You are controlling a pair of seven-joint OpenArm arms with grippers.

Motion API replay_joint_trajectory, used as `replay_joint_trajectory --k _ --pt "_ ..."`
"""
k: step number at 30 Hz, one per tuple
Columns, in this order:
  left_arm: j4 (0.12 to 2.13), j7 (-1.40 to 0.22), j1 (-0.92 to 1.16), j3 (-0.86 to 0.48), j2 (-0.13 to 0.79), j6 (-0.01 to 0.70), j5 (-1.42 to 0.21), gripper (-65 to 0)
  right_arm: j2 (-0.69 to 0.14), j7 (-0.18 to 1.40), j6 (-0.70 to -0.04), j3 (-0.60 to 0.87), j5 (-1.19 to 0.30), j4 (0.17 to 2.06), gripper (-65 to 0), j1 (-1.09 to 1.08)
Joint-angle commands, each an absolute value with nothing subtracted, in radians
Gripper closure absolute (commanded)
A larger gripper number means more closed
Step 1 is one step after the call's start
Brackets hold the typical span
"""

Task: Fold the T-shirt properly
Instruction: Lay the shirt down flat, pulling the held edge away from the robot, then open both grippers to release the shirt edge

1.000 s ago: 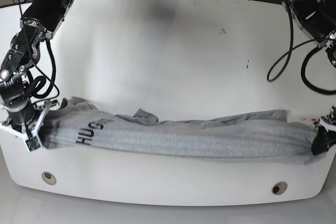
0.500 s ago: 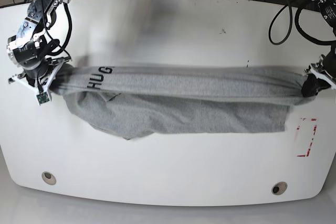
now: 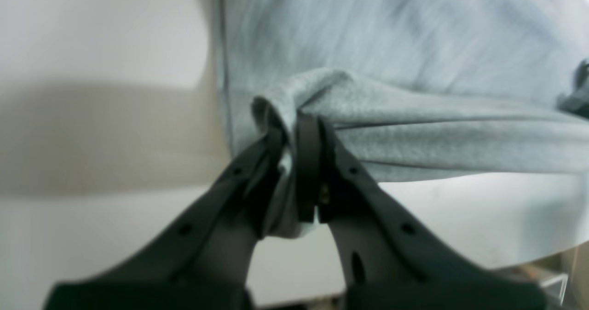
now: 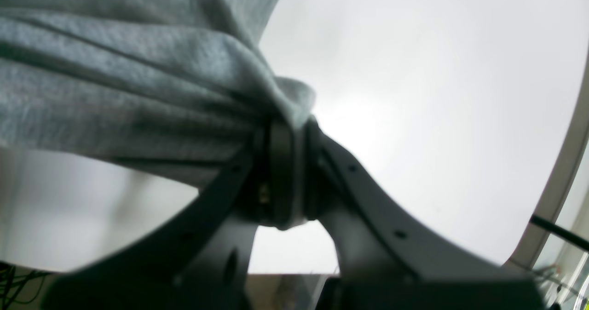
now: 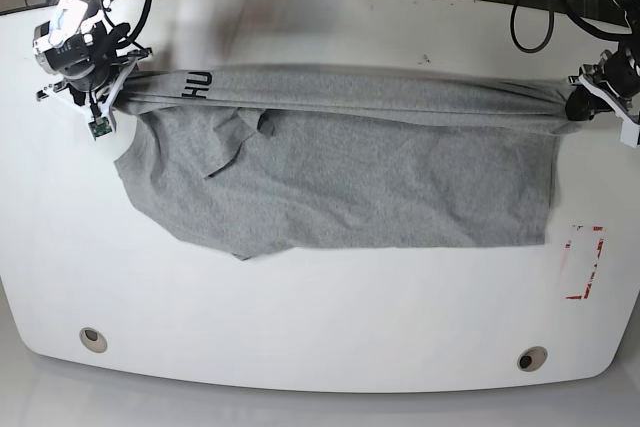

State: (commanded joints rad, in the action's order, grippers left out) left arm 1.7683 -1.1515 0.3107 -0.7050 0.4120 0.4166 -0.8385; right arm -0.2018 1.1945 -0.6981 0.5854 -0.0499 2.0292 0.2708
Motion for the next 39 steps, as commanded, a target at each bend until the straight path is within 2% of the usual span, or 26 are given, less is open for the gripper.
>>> replay_joint_trajectory --k 8,19,21,23,27,28,29,31,33,39 --pt "1.687 -1.156 0.311 -0.704 0.412 0.512 -0.707 -1.0 -0.202 1.194 -0.698 0.584 -0.048 2.029 -0.3 0.334" --pt "1.676 -1.156 0.311 -0.662 0.414 0.59 -0.561 -1.3 -0.2 1.194 -0.698 0.581 -0.048 2.003 -1.4 0.395" --pt "1.676 -1.156 0.309 -0.657 0.414 0.59 -0.549 -2.2 -0.2 1.194 -0.698 0.567 -0.048 2.002 -5.4 0.406" --pt "1.676 -1.156 0.309 -0.638 0.414 0.588 -0.541 -8.3 -0.2 1.194 -0.698 0.549 -0.048 2.006 -14.3 0.42" --pt "1.682 -1.158 0.309 -0.611 0.414 0.585 -0.541 -27.6 -0.2 1.194 -0.698 0.538 -0.048 2.014 -36.9 0.429" --pt "1.684 -1.158 0.309 -0.611 0.414 0.585 -0.541 -30.7 -0.2 1.194 -0.698 0.538 -0.05 2.015 -40.1 0.429" --pt "1.684 -1.159 0.309 -0.61 0.414 0.585 -0.544 -37.5 -0.199 1.194 -0.698 0.535 -0.053 2.023 -46.9 0.43" --pt "1.684 -1.176 0.308 -0.61 0.414 0.585 -0.544 -42.2 -0.197 1.196 -0.698 0.535 -0.056 2.028 -52.5 0.432" --pt "1.685 -1.196 0.297 -0.61 0.414 0.585 -0.547 -43.1 -0.197 1.196 -0.698 0.535 -0.056 2.031 -54.9 0.435" --pt "1.693 -1.273 0.259 -0.619 0.417 0.588 -0.549 -41.5 -0.2 1.196 -0.698 0.538 -0.097 2.032 -53.7 0.433"
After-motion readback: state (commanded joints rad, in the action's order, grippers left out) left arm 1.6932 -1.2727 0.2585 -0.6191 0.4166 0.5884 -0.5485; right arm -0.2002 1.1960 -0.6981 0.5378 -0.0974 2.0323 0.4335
